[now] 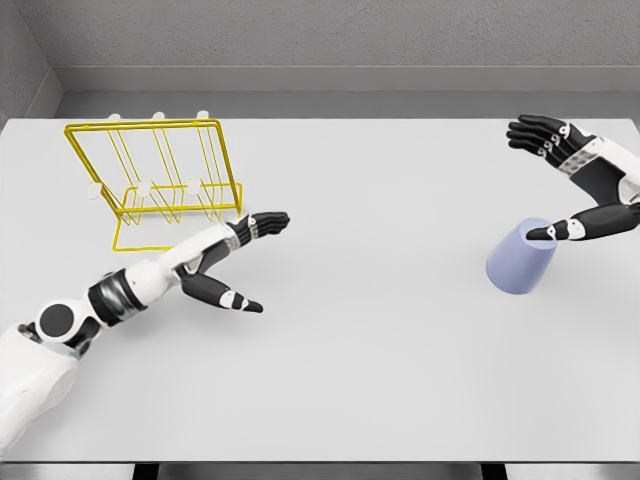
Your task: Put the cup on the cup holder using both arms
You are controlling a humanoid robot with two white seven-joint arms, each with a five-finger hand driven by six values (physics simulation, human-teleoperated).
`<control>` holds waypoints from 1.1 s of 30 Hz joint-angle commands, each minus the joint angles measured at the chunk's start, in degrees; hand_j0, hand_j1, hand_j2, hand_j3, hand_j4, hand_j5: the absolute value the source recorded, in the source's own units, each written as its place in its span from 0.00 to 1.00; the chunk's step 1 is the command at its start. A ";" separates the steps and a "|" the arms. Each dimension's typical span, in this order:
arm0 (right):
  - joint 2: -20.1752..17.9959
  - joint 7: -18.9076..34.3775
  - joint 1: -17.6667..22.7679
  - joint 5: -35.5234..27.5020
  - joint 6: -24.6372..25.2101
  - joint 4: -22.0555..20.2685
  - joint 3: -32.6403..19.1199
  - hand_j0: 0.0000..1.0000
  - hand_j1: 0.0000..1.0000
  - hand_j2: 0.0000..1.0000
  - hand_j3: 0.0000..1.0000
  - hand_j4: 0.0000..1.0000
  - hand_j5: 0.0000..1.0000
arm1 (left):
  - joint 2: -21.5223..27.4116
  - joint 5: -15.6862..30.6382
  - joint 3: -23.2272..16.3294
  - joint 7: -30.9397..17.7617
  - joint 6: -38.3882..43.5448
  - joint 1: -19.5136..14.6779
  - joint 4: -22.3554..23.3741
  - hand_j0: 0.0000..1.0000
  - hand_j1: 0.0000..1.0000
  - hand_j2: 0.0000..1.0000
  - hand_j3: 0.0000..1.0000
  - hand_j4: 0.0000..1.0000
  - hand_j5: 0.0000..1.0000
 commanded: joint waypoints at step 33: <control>3.00 -0.01 11.43 -1.76 0.09 16.36 -5.69 1.00 1.00 1.00 1.00 1.00 1.00 | 1.88 0.09 -0.62 -0.02 1.56 2.72 -7.32 1.00 1.00 1.00 1.00 1.00 1.00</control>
